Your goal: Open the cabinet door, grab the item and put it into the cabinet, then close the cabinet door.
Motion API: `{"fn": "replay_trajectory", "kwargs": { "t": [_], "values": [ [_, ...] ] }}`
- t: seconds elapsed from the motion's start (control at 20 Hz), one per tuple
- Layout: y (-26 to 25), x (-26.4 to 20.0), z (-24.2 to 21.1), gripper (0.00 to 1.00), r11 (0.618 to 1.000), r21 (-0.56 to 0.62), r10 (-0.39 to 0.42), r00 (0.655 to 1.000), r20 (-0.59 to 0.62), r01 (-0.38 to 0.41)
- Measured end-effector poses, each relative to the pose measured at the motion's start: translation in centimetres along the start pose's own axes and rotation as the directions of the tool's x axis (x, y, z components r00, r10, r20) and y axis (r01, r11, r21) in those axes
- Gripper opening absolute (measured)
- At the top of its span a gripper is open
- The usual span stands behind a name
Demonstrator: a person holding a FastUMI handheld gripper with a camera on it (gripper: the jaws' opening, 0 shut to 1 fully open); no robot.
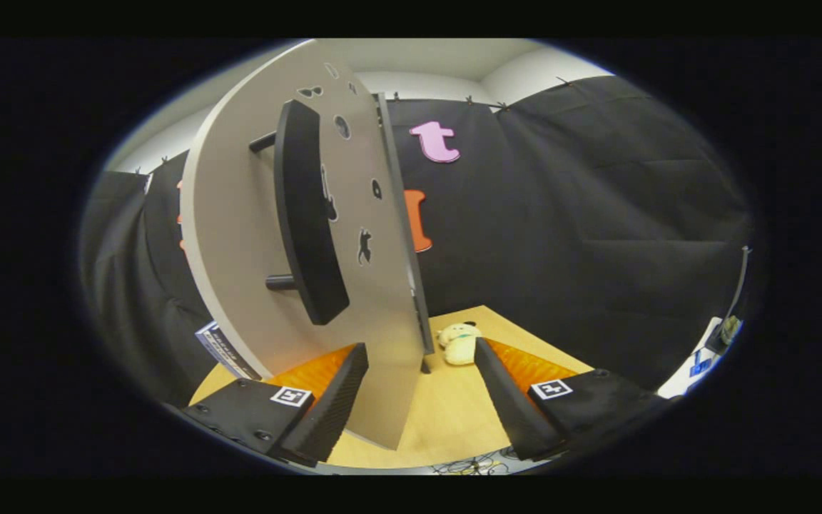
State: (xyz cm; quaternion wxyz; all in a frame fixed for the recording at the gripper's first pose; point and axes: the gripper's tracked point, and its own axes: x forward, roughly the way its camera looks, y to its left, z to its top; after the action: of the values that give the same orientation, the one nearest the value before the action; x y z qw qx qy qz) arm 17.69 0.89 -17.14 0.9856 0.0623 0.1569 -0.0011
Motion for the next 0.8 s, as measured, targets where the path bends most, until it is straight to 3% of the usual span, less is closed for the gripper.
{"fn": "replay_trajectory", "kwargs": {
  "t": [0.25,0.8],
  "values": [
    [4.6,1.8,-0.4,0.97,0.998,-0.041,0.038,0.999,0.006,-0.038],
    [11.9,7.0,-4.2,0.98,0.995,-0.015,0.096,0.994,-0.06,-0.097]
  ]
}}
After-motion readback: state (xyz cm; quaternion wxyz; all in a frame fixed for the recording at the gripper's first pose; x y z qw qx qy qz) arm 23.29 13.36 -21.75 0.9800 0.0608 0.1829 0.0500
